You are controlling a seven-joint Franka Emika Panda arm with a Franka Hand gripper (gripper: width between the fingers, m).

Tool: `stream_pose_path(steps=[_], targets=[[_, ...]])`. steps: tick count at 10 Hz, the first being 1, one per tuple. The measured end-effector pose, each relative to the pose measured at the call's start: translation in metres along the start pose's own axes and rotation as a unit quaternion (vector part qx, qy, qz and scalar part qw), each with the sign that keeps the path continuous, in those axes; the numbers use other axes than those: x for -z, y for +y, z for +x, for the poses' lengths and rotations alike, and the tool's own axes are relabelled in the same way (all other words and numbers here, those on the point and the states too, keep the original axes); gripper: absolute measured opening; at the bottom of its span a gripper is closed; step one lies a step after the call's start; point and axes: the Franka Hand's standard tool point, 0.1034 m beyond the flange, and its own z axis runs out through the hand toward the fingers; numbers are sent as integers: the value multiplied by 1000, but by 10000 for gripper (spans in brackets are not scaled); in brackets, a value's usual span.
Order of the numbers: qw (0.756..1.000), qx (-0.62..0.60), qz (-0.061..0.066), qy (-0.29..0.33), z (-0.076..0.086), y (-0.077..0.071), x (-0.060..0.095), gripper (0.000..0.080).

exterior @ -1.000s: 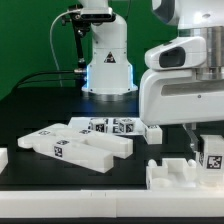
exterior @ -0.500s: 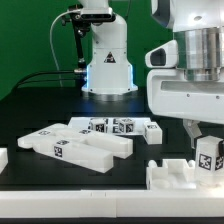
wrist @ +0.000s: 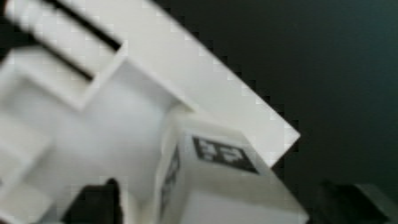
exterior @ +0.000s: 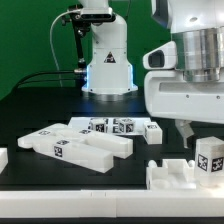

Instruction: Assemble chair

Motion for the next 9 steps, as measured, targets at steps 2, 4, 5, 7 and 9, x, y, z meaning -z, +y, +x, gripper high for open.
stream_pose_path(steps=[2,4,5,7,9], targets=[[996,93,0,-2,0,0,0,643],[985,175,0,-2,1,1,-1,648],[975,222,-3,-1,0,1,-1,648],[923,383,-28,6,-4,-4,-1,649],[931,365,-26,6,-2,-3,-1,523]])
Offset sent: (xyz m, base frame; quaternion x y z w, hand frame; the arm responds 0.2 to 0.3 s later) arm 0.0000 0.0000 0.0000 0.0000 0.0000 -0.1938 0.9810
